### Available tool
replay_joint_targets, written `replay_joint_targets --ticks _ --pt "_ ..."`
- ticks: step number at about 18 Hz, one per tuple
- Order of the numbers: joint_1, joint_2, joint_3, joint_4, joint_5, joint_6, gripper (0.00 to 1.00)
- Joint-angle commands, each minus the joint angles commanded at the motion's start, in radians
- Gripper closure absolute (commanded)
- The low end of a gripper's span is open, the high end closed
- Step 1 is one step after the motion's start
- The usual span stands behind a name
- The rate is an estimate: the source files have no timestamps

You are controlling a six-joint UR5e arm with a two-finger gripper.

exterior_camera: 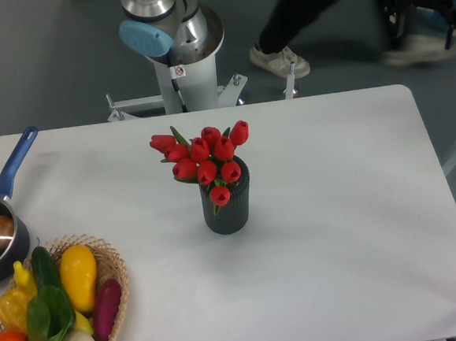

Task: Pick up the flowers from the vase
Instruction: 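Move the open gripper into view above the table beside the vase, then lower the open gripper toward the red tulip stems above the vase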

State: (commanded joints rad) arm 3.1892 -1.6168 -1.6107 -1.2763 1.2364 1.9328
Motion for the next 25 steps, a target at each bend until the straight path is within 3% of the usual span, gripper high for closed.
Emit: replay_joint_targets --ticks 4,7,12,17,21,25 --pt "-0.005 0.002 0.0 -0.002 -0.005 0.0 0.0" --pt "-0.021 0.003 -0.002 -0.002 -0.069 -0.002 0.0" --pt "-0.041 0.009 -0.093 0.02 -0.215 -0.073 0.0" --pt "-0.043 0.009 -0.118 0.02 -0.296 -0.083 0.0" --pt "-0.037 0.0 -0.192 0.04 -0.472 -0.078 0.0" --pt "-0.041 -0.002 -0.199 0.032 -0.492 -0.083 0.0"
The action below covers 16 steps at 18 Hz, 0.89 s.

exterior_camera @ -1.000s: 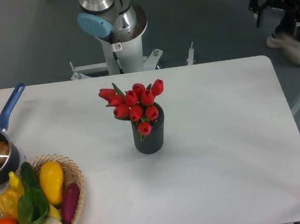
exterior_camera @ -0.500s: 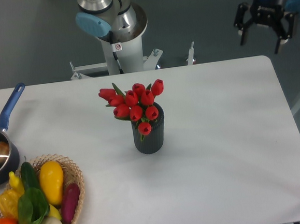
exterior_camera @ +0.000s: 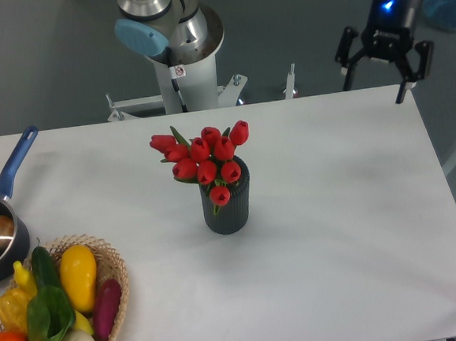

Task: Pick up the flowers from the vase
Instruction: 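Lower the open gripper toward the red tulip stems above the vase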

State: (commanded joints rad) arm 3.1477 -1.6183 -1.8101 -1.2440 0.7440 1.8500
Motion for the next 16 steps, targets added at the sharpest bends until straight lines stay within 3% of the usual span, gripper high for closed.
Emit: replay_joint_targets --ticks 5,8,13,16 --pt "-0.07 -0.025 -0.003 -0.011 0.008 0.0 0.0" --pt "-0.1 -0.026 -0.003 -0.067 0.003 -0.024 0.0" --pt "-0.14 -0.055 -0.006 -0.112 -0.003 -0.028 0.0" --pt "-0.15 -0.064 -0.008 -0.178 -0.04 -0.046 0.0"
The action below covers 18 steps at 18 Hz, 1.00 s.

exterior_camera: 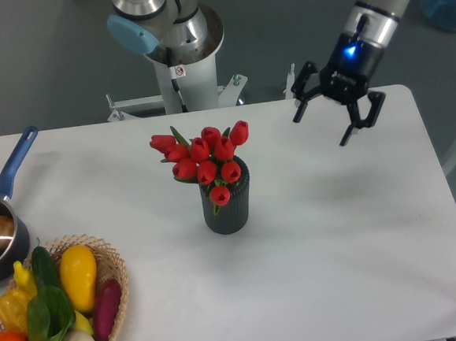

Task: Pick up the flowers from the vase
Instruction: 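Lower the open gripper toward the red tulip stems above the vase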

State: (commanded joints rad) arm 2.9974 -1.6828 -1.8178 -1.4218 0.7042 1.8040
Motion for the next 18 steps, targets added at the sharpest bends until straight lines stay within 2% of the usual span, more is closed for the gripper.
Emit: replay_joint_targets --ticks 6,9,18 --pt "-0.024 0.015 -0.037 -0.055 -0.02 -0.003 0.0" --pt "-0.029 0.031 -0.067 -0.055 -0.019 0.0 0.0" --pt "-0.074 0.064 -0.075 -0.057 -0.008 -0.003 0.0"
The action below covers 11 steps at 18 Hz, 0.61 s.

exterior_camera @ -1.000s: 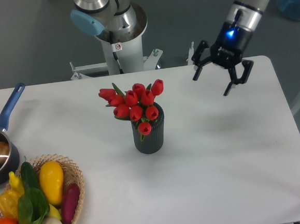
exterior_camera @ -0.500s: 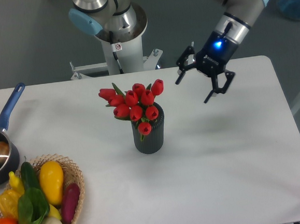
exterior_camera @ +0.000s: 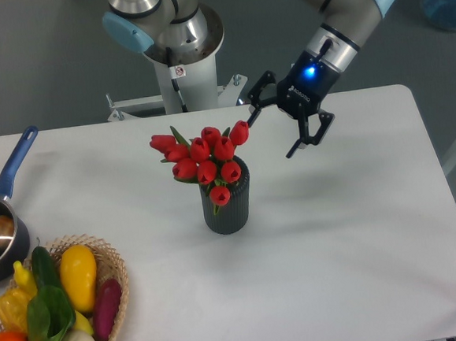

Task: Pick up the flowers from the vase
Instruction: 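Lower the open gripper toward the red tulip stems above the vase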

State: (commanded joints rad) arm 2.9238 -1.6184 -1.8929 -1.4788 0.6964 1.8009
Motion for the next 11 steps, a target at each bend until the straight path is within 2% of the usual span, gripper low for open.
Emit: replay_joint_targets --ticks 11 --pt "-0.054 0.006 -0.017 0.005 0.0 0.008 0.0"
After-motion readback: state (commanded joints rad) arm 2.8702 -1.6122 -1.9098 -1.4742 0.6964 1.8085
